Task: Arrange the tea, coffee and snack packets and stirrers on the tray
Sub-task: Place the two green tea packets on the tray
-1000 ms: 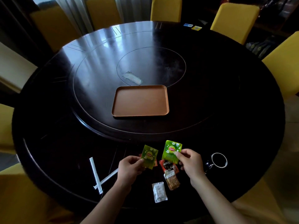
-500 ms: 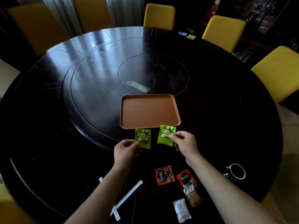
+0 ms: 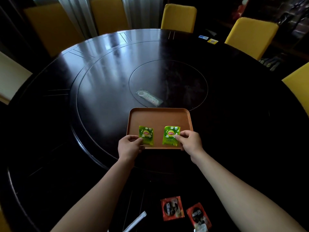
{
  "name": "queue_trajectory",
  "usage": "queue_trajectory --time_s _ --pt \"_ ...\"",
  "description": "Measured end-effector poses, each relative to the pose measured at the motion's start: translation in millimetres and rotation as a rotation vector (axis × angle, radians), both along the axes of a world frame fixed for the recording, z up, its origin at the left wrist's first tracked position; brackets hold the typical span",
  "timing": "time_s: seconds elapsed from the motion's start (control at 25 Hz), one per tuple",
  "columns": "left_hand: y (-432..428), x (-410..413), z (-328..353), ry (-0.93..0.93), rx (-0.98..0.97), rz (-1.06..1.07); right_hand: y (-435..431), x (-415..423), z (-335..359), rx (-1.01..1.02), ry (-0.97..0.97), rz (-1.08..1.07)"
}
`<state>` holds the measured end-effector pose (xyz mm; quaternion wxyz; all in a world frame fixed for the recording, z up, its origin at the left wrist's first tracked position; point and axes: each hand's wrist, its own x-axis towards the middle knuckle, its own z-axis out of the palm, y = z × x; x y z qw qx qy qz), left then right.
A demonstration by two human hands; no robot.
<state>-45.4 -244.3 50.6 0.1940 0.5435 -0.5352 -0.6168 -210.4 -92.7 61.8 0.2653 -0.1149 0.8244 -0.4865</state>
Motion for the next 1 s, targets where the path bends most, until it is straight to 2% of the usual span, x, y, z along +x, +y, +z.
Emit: queue_trajectory --time_s 0.16,0.32,0.4,0.52,0.6,0.72,0.84,1.0 --pt "-22.6 -20.9 -8.8 -0.072 -0.041 0.016 -26.1 -25.3 -10.7 0.015 -0.002 0.018" --pt "-45.9 -39.2 -13.6 -0.271 -0.186 -0.044 -57.1 -39.7 -27.1 0.113 -0.011 0.041" --pt "-47.4 -40.4 -8.7 -0.418 -0.32 -0.137 -65.2 -41.0 -31.4 0.171 0.034 0.062" --pt "-42.6 -31.9 -5.7 -0.692 -0.728 -0.39 -57.4 -40.0 -34.6 0.342 0.345 0.178" --pt "-44.7 -27.6 -12.0 -0.658 -0.986 -0.606 -51.8 -34.9 -35.0 0.417 0.452 0.34" --pt "-56.7 -35.0 -27.5 -0.575 -1.077 -0.899 -55.5 -29.0 -37.2 0.482 0.548 0.476" --pt "-62.9 -46.3 -30.6 -0.606 -1.109 -0.948 -68.2 -27.3 -38.4 0.48 0.605 0.503" --pt "-79.1 -56.7 -32.4 -0.618 -1.135 -0.886 -88.4 -31.3 -39.7 0.474 0.618 0.507"
